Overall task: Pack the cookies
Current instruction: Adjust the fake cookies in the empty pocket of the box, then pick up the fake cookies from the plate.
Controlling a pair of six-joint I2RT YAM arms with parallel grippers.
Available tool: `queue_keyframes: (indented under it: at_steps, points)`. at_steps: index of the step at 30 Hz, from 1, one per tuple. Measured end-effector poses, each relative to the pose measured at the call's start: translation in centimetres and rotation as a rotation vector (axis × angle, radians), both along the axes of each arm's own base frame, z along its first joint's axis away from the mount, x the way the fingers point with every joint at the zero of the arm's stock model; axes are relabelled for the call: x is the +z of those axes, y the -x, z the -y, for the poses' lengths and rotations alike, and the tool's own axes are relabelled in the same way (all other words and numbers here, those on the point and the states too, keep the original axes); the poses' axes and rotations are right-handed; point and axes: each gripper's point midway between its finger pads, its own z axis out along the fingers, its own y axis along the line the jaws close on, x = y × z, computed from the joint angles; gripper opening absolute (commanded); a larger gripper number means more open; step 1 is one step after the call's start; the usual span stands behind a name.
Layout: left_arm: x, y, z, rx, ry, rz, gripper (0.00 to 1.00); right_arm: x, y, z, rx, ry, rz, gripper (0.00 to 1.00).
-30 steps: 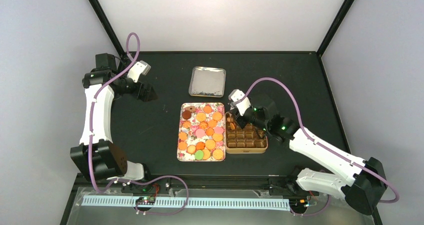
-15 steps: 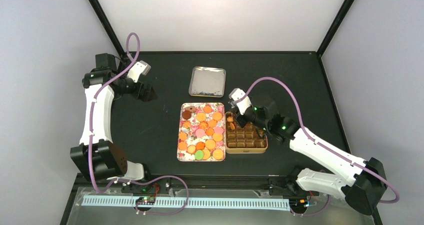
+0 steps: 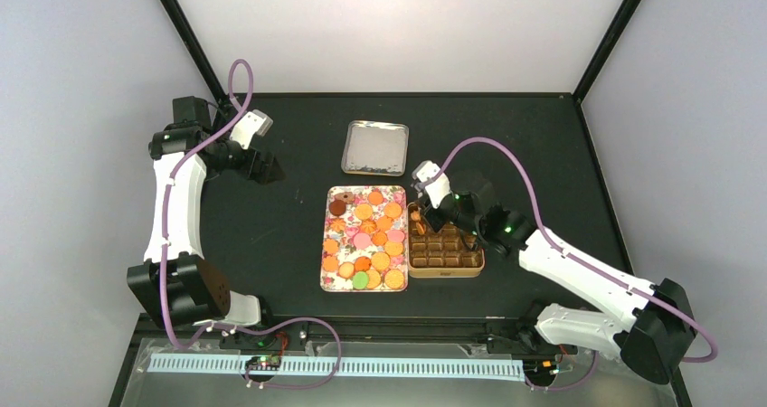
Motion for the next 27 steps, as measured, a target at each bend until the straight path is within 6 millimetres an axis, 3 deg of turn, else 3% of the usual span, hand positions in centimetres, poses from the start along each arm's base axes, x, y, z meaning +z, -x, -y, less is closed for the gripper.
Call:
queue_keyframes:
  at_steps: [10, 14, 17, 20, 22, 27]
  points:
    - [0.0, 0.0, 0.0, 0.000, 0.000, 0.000, 0.98, 0.0, -0.2, 0.5, -0.030, 0.005, 0.003, 0.11]
    - [0.0, 0.0, 0.0, 0.000, 0.000, 0.000, 0.98, 2.3, -0.2, 0.5, -0.027, -0.018, 0.038, 0.11]
    - [0.0, 0.0, 0.0, 0.000, -0.001, 0.000, 0.99, 5.2, 0.0, -0.4, -0.004, -0.065, 0.079, 0.11]
    - [-0.1, 0.0, -0.1, 0.004, -0.007, -0.002, 0.99, 7.4, 1.1, -2.4, 0.054, -0.105, 0.108, 0.11]
    - [-0.2, 0.0, -0.3, 0.009, -0.016, -0.003, 0.99, 8.3, 2.2, -5.0, 0.123, -0.129, 0.116, 0.11]
    - [-0.5, 0.0, -0.3, 0.016, -0.015, -0.012, 0.99, 7.3, 3.6, -12.0, 0.259, -0.137, 0.083, 0.11]
